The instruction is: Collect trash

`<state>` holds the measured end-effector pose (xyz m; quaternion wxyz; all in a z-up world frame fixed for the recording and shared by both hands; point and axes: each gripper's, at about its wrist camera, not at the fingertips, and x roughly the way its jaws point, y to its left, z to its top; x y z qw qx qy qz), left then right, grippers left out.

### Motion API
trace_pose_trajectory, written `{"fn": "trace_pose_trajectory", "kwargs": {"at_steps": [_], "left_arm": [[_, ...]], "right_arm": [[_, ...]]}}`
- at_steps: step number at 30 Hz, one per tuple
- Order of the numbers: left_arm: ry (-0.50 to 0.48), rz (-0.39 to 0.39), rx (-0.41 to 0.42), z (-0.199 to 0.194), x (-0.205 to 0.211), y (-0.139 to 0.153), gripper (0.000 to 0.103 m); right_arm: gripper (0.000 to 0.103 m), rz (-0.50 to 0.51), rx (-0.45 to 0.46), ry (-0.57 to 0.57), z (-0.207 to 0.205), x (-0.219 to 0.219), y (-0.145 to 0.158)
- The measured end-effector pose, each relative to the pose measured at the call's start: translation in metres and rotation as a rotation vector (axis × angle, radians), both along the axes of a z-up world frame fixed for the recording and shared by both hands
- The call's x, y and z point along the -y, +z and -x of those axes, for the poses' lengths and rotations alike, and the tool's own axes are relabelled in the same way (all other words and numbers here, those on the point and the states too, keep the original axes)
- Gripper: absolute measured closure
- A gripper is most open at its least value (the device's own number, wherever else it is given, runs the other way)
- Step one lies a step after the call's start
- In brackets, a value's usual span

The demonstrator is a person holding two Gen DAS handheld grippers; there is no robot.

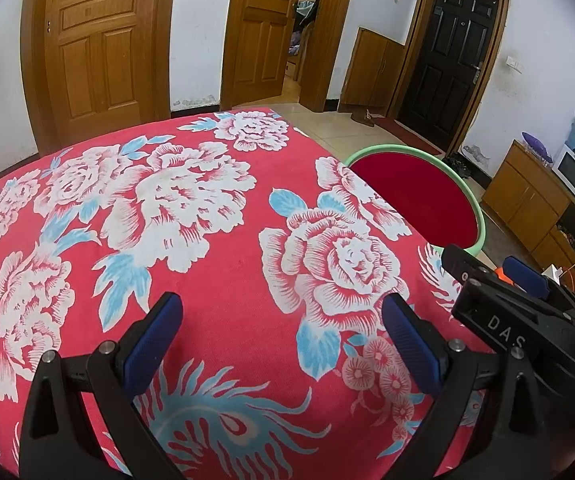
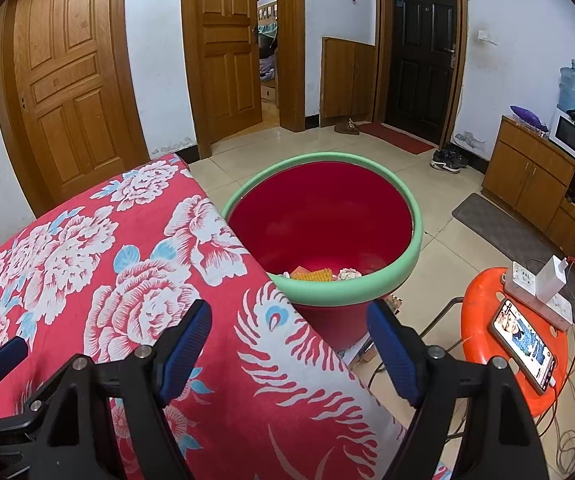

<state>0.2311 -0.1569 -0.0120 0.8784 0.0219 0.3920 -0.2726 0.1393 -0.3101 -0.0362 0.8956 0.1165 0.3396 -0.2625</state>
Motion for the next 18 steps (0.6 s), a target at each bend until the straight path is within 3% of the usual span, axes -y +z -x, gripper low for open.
{"fn": "trace_pose_trajectory", "kwargs": {"at_steps": [18], "left_arm": [[0.000,-0.002,0.004,0.0002,0.0005,0.0005,0.005]], "right_arm": [[0.021,0.002,0.001,-0.002,0.0005,0.0006,-0.0001]]}}
